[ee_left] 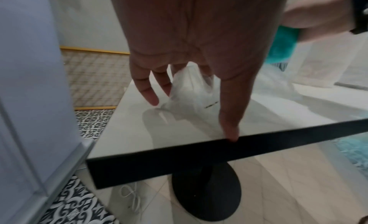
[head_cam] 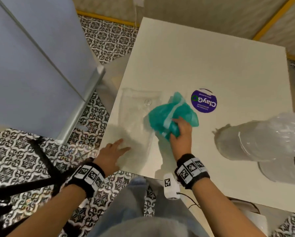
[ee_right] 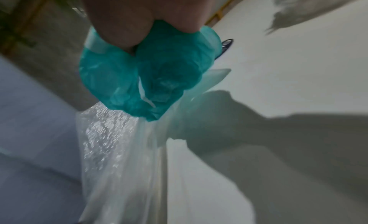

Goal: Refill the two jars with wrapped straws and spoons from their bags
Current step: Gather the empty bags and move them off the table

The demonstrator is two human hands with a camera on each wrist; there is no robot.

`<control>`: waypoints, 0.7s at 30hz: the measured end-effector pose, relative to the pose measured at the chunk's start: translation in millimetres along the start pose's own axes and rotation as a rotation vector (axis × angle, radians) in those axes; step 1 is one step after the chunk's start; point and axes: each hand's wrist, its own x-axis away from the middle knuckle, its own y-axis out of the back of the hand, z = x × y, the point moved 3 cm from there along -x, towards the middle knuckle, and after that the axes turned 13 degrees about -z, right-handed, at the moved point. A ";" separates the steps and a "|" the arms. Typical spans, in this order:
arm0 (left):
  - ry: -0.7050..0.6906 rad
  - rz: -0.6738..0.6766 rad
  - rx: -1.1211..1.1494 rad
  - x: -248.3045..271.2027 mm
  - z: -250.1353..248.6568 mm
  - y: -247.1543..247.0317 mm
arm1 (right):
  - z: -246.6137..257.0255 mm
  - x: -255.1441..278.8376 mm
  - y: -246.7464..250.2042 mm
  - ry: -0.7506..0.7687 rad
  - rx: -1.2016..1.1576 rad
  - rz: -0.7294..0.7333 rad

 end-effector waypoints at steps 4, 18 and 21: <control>-0.145 -0.171 0.207 -10.1 -12.4 25.4 | -16.4 37.4 -57.2 0.186 0.220 0.530; 0.523 -0.407 0.809 -102.8 -31.9 24.3 | -3.2 50.6 6.5 0.229 0.206 0.206; 0.613 -0.311 0.877 -106.5 -39.3 10.4 | -23.4 73.1 0.4 0.530 0.440 0.412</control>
